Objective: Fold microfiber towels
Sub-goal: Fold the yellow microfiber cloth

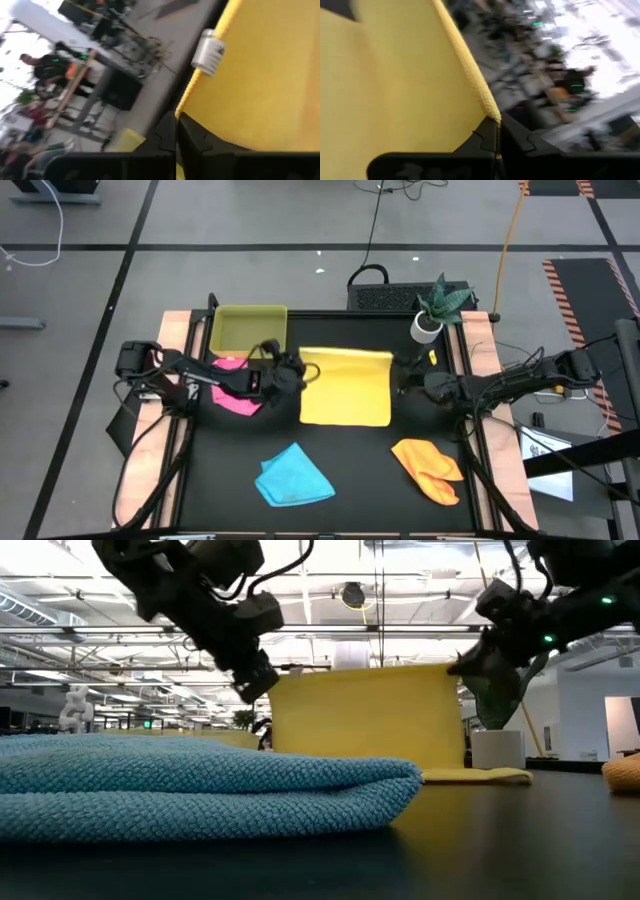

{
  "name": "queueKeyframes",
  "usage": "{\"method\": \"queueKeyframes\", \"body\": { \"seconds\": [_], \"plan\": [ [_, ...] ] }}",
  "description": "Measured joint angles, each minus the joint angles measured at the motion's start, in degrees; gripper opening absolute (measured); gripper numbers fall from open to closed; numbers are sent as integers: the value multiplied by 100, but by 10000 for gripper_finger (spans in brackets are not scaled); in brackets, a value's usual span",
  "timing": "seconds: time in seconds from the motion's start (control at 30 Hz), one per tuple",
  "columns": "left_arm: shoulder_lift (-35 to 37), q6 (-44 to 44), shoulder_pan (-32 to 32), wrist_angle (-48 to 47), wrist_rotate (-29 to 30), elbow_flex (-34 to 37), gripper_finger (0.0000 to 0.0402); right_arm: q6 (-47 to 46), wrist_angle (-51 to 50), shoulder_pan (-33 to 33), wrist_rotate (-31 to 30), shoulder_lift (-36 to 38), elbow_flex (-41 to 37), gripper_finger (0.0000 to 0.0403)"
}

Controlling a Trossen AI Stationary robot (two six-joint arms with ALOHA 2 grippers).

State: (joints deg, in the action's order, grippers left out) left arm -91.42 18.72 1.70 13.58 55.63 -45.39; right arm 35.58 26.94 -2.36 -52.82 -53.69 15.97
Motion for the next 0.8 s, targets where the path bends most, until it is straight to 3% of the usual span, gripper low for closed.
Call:
{"method": "queueKeyframes", "body": {
  "seconds": [0.1,0.2,0.4,0.63,0.8],
  "plan": [
    [7,272,497,430,-504,-13,9,535,397,472,179,2,4,0],
    [-79,181,931,417,-1229,-6,5,535,155,903,863,-2,4,0],
    [-127,103,1212,342,-1704,-4,6,152,-536,1359,1725,-219,-35,0],
    [-127,191,847,-542,-2571,2,7,-672,-1335,1049,2622,-460,-72,0],
    [-127,-260,279,-1251,-2715,2,8,-1479,-1850,306,2751,-463,-72,0]
  ]
}}
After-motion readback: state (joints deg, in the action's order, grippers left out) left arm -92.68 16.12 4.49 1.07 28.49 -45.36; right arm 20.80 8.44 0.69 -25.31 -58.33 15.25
